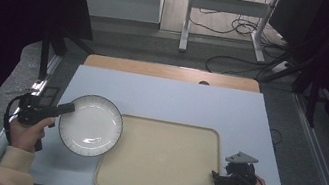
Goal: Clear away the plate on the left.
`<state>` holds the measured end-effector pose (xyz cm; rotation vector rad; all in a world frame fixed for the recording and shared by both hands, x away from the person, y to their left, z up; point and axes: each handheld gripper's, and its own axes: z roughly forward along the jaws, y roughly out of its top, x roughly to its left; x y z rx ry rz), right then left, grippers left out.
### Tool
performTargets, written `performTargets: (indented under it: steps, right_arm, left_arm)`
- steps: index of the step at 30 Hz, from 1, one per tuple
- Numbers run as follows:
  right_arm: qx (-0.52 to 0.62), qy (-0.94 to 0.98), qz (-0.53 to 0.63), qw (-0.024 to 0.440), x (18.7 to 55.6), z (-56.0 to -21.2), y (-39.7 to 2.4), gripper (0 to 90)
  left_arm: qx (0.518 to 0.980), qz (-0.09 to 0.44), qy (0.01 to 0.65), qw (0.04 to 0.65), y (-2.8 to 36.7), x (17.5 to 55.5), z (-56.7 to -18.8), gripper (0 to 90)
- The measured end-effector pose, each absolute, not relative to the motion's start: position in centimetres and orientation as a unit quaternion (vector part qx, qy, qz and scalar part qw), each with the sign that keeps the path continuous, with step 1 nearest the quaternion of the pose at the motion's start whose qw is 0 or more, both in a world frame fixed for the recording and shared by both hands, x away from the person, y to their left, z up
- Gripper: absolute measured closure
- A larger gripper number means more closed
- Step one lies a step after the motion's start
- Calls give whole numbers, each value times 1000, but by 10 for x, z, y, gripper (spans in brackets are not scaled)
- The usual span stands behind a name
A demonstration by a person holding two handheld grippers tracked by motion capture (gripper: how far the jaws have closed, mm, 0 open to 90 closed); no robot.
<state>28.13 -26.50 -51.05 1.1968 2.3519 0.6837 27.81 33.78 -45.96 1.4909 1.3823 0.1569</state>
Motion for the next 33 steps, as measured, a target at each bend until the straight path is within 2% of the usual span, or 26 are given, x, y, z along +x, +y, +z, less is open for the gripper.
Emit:
performTargets:
  steps: [33]
  right_arm:
    - [431,844,246,204,282,-511,-265,162]
  left_arm:
    - [620,64,575,529,337,278,-460,797]
